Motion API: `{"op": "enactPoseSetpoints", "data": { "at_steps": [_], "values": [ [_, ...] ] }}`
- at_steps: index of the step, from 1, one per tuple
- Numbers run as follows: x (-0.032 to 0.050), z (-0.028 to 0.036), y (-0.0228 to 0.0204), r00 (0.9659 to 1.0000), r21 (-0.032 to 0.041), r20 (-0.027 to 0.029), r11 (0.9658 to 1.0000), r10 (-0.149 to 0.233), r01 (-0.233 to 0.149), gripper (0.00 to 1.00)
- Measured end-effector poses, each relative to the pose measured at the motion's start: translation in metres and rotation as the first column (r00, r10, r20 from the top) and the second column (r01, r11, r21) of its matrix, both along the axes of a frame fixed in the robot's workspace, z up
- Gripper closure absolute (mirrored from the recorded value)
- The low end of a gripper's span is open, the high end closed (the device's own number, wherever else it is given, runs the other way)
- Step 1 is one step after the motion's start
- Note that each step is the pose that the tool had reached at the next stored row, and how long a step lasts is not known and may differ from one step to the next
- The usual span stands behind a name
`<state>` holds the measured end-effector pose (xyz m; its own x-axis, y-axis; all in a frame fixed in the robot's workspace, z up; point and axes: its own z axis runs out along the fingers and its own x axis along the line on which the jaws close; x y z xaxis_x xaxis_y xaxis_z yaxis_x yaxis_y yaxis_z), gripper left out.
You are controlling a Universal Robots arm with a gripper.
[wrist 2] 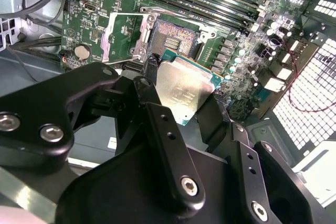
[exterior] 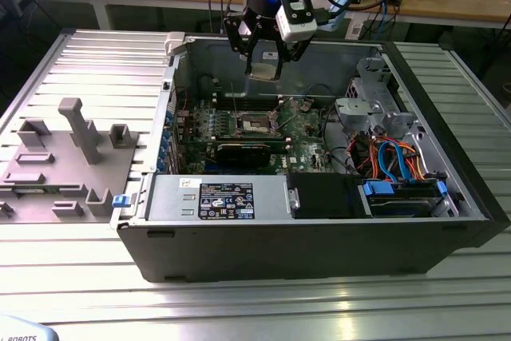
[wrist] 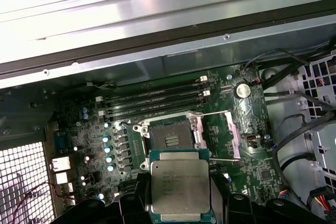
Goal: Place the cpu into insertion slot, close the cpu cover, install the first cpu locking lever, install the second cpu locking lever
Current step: 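Place the cpu into insertion slot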
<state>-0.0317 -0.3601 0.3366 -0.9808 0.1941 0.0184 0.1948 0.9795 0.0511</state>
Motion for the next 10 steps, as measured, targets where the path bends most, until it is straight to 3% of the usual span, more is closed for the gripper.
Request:
{"op": "enactPoseSetpoints", "data": {
  "at_steps": [10],
  "values": [
    [0.0,-0.0001,0.0,0.9997,-0.0001,0.0,0.9997,-0.025,0.025,0.46]
  ]
}}
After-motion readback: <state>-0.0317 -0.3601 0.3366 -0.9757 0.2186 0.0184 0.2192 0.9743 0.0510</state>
